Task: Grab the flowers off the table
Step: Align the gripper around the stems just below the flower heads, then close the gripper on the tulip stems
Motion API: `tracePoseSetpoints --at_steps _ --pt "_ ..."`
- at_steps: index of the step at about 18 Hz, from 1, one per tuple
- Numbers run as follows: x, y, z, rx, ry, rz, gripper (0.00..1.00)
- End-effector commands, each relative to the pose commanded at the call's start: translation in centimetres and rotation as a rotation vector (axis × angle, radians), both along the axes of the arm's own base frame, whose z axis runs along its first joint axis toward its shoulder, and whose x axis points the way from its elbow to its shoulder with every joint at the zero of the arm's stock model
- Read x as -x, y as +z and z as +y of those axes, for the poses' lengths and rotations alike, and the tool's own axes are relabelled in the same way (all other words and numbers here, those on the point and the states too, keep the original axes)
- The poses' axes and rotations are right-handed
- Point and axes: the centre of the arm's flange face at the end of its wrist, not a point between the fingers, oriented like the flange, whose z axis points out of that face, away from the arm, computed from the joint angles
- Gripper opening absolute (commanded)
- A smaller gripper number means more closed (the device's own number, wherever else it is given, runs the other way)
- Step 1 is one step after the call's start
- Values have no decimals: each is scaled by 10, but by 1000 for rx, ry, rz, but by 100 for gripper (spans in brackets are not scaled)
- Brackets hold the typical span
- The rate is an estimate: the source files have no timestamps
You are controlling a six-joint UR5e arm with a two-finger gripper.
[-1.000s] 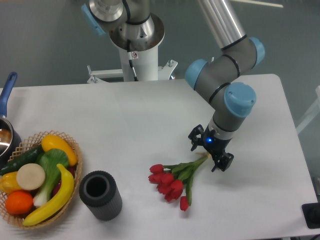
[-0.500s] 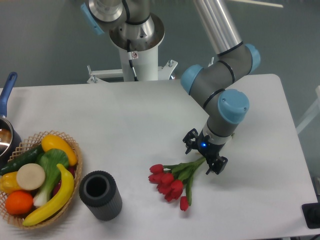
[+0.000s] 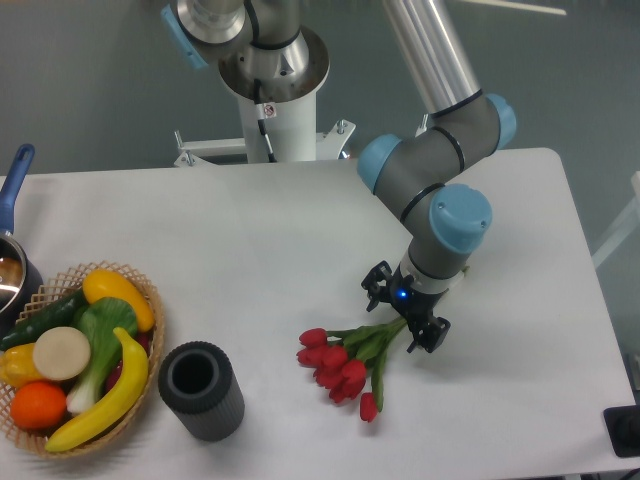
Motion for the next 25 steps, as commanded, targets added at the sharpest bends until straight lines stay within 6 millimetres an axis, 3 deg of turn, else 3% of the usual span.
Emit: tracePoseSetpoints --at_steps 7,20,22,25 --pt "-2 -4 0 -10 -3 21 99" --pt "-4 -1 -1 -13 -3 25 39" --pt "-4 0 -1 -14 -2 24 33" --pt "-3 1 -2 -15 1 26 32"
